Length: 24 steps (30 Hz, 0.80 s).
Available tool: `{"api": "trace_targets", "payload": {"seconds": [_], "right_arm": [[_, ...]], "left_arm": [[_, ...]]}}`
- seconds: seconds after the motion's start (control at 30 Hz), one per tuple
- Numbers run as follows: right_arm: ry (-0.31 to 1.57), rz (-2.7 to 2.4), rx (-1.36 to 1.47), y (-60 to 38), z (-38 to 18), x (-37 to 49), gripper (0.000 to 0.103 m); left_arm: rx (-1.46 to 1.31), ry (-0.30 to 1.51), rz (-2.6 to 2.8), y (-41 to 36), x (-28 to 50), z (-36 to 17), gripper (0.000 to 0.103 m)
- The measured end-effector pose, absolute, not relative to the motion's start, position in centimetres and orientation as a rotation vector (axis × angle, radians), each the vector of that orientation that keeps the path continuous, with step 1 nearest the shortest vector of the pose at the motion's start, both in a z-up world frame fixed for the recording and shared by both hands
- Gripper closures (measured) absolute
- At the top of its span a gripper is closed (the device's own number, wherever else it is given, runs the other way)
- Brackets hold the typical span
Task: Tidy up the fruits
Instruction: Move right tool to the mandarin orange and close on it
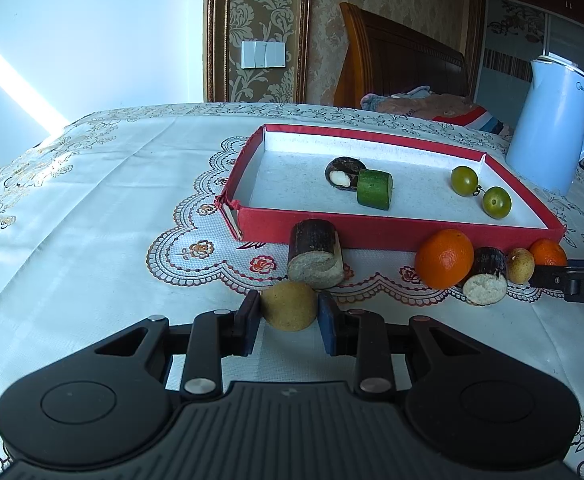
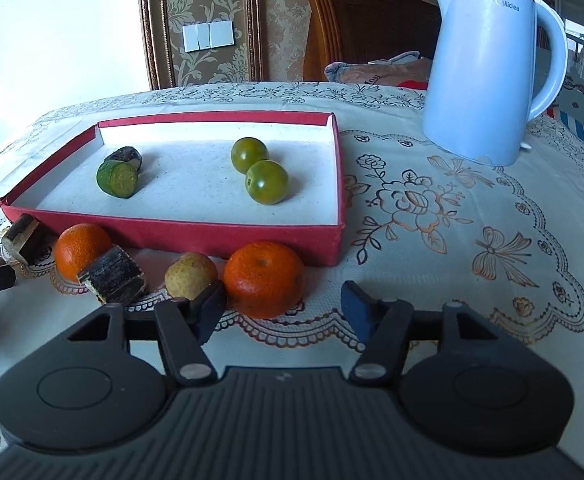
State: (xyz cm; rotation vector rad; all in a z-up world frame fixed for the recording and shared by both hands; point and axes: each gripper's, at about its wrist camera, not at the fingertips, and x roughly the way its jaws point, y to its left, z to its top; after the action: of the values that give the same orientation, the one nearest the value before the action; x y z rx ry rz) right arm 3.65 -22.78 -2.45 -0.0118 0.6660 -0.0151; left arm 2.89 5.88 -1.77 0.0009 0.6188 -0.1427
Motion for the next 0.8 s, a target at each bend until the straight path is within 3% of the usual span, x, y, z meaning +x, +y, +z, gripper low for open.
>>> {"api": "trace_targets", "payload": {"seconds": [0.03,0.1,0.8], "right_arm": [[0.662,-0.005,-0.018,-22.6,-2.4,3.6,0.056],[0.661,0.014,-0.019,-22.5,-2.4,3.5,0.062],[0.556,0.023,0.029,-23.0,-0.8,1.0,0.064]], "left_arm": [[-0.001,0.619,-0.143,5.9,2.9,-1.8,0.073],[-0.004,0.618,-0.147,5.9,2.9,-1.7,0.073],[0.000,0.546,-0.189,5.7,1.2,0.3,0.073]]}}
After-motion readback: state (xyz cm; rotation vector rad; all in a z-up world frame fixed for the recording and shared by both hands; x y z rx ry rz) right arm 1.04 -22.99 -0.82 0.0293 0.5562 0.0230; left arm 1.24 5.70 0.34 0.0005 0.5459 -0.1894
